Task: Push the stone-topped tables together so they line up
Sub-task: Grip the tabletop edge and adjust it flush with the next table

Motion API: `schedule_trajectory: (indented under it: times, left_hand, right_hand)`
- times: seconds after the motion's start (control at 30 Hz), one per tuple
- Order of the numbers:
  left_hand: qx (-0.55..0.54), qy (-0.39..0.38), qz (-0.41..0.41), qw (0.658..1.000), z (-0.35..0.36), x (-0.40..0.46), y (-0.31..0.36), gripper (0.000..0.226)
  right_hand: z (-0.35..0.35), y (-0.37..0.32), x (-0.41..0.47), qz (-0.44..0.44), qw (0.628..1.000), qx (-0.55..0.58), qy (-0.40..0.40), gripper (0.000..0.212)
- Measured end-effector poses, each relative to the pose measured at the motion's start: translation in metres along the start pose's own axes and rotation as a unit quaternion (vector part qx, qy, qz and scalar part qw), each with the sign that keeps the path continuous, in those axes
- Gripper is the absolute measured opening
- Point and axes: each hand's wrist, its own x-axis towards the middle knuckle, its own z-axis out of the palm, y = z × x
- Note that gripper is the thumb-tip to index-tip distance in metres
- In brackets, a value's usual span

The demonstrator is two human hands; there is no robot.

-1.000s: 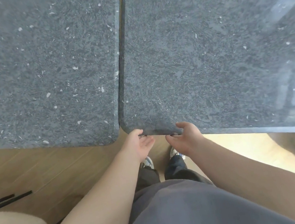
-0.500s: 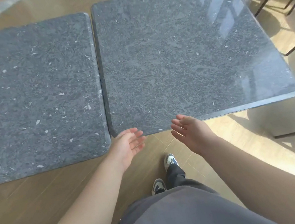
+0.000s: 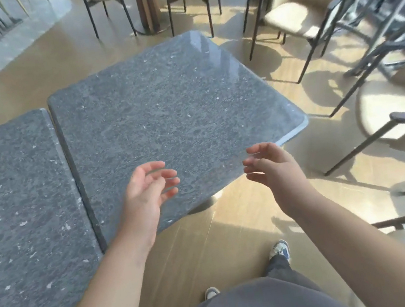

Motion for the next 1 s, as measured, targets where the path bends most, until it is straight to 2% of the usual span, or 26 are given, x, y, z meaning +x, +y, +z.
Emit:
schedule_trajectory:
  times: [0.27,0.53,0.73,1.0]
  left_hand:
    - [0.043,-0.117,0.069,0.990,0.182,0.037,0.030,0.029]
    - [0.083,-0.146,0.058,0.984,0.379,0.068,0.021,0.030]
    - [0.115,-0.159,0.070,0.978,0.454,0.097,0.018,0.030]
    - [0.089,-0.129,0.093,0.983,0.522,0.179,0.026,0.029]
  right_hand:
    - [-0.150,-0.055,0.030,-0.097,0.989,0.019,0.108,0.028]
    - [-0.314,-0.102,0.084,-0.111,0.986,-0.015,0.127,0.032]
    - [-0.390,-0.131,0.137,-0.130,0.981,-0.027,0.139,0.036]
    - [-0.430,-0.174,0.250,-0.134,0.982,-0.055,0.123,0.039]
